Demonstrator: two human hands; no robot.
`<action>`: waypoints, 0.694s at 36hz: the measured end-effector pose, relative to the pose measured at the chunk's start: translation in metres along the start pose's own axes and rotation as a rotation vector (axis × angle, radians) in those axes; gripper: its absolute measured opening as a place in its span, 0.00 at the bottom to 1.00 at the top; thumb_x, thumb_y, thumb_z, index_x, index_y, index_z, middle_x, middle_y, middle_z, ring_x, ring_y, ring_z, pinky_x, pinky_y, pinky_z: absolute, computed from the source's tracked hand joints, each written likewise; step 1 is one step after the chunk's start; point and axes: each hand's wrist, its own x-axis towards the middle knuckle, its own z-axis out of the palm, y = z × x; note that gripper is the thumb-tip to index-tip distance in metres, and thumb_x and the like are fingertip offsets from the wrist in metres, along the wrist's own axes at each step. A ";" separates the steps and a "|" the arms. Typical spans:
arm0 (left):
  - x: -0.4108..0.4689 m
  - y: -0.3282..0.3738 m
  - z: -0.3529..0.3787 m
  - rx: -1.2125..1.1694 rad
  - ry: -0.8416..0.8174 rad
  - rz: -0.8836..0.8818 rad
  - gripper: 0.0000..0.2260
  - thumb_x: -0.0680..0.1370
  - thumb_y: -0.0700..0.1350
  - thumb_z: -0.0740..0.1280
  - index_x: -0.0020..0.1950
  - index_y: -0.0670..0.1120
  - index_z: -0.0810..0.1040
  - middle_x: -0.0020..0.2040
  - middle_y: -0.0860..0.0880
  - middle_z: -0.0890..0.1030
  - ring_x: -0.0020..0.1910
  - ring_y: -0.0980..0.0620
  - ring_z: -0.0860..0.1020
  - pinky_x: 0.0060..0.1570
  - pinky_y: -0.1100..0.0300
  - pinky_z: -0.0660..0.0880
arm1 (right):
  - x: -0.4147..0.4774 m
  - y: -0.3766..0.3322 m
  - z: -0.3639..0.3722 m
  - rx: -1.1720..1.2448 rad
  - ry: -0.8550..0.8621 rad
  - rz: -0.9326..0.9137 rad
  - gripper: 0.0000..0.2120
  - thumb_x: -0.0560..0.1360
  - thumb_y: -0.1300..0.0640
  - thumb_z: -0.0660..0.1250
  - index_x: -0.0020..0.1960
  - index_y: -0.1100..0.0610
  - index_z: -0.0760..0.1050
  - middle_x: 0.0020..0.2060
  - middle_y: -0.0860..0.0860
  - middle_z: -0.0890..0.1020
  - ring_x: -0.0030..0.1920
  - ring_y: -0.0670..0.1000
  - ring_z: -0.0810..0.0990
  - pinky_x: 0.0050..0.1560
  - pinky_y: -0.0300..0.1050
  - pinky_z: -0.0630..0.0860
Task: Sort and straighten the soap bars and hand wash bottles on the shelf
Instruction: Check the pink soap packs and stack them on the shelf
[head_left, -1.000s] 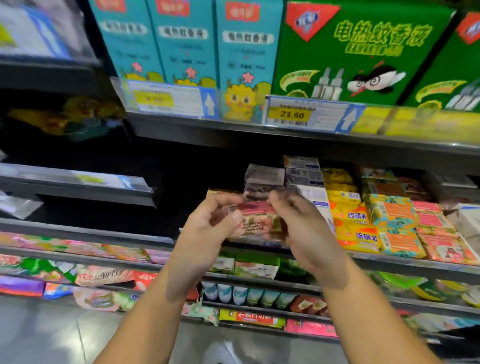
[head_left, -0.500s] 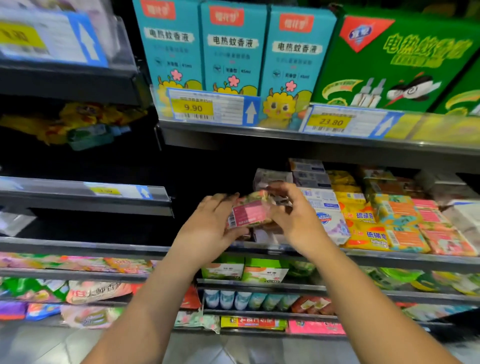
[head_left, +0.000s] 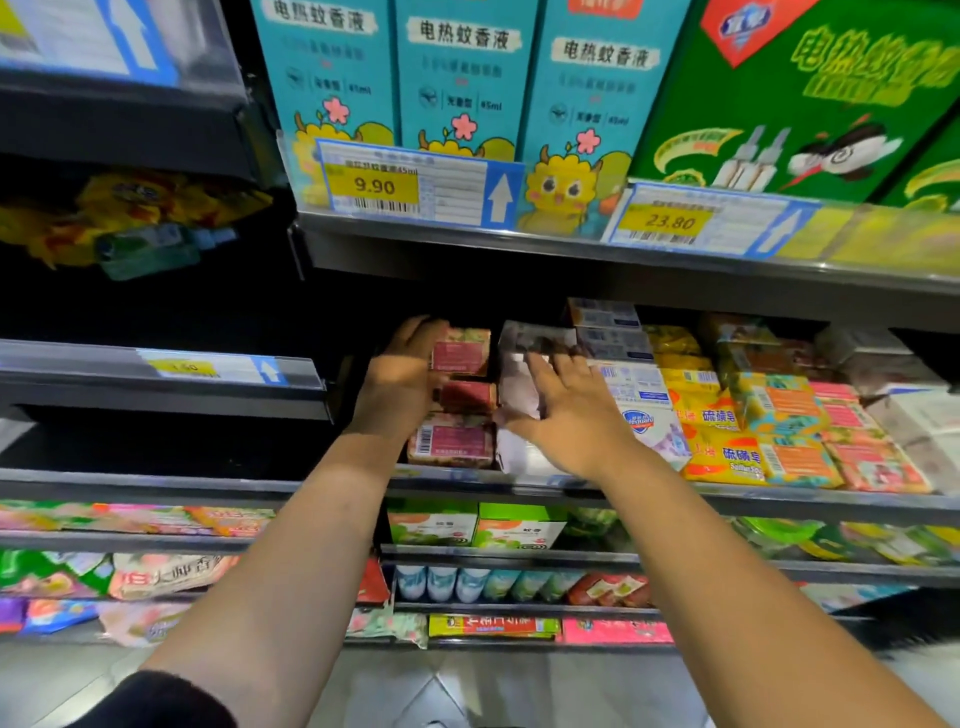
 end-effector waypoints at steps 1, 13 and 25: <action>0.004 0.000 0.000 -0.003 -0.012 -0.004 0.28 0.75 0.34 0.69 0.75 0.46 0.69 0.76 0.46 0.66 0.74 0.47 0.66 0.72 0.62 0.59 | 0.001 0.001 0.001 0.006 0.008 -0.002 0.54 0.65 0.19 0.43 0.82 0.50 0.49 0.79 0.53 0.55 0.79 0.55 0.49 0.79 0.54 0.47; 0.026 0.001 0.010 0.037 -0.254 -0.103 0.35 0.77 0.49 0.72 0.79 0.48 0.60 0.79 0.46 0.57 0.77 0.44 0.60 0.73 0.51 0.61 | 0.005 0.005 0.007 0.053 0.124 -0.048 0.43 0.67 0.23 0.51 0.75 0.45 0.62 0.68 0.50 0.69 0.70 0.55 0.62 0.72 0.53 0.61; 0.003 0.008 0.010 0.459 -0.469 -0.165 0.30 0.82 0.65 0.50 0.81 0.61 0.42 0.81 0.61 0.43 0.80 0.44 0.39 0.77 0.42 0.36 | 0.003 0.005 0.005 0.063 0.122 -0.039 0.39 0.69 0.25 0.54 0.75 0.41 0.61 0.69 0.50 0.68 0.70 0.55 0.62 0.73 0.52 0.61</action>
